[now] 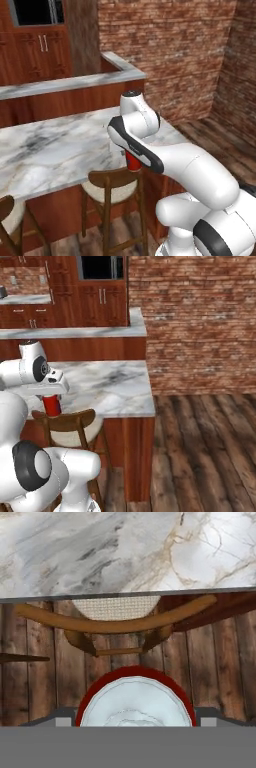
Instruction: Four empty soda cans are scattered around the kitchen. Gather all the cans and cluster them next to the stove for recycling.
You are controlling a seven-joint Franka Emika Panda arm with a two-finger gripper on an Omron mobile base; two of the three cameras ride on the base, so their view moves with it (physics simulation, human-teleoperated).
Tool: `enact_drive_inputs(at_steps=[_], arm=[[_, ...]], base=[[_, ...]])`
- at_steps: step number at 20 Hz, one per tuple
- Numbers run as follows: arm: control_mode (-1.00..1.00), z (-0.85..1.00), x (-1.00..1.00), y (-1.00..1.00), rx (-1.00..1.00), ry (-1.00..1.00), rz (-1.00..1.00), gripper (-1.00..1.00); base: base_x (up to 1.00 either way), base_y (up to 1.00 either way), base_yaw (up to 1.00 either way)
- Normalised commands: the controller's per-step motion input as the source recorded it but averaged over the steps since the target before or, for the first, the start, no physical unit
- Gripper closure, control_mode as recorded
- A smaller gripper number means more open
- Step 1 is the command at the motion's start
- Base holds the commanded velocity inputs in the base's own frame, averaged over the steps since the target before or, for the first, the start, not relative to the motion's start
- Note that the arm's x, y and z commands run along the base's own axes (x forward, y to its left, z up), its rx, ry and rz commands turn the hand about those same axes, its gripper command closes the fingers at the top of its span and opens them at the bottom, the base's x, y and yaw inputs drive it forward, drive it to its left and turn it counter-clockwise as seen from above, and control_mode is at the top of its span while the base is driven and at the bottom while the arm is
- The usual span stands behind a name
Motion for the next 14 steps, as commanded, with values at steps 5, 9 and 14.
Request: enact_drive_inputs(at_steps=[5,9,14], arm=[[1.00,0.00,0.00,0.00,0.00,0.00,0.00,1.00],[1.00,0.00,0.00,0.00,0.00,0.00,0.00,1.00],[1.00,0.00,0.00,0.00,0.00,0.00,0.00,1.00]], base=[[-0.38,0.98,0.13],[-0.18,0.95,0.23],[-0.07,1.00,0.19]])
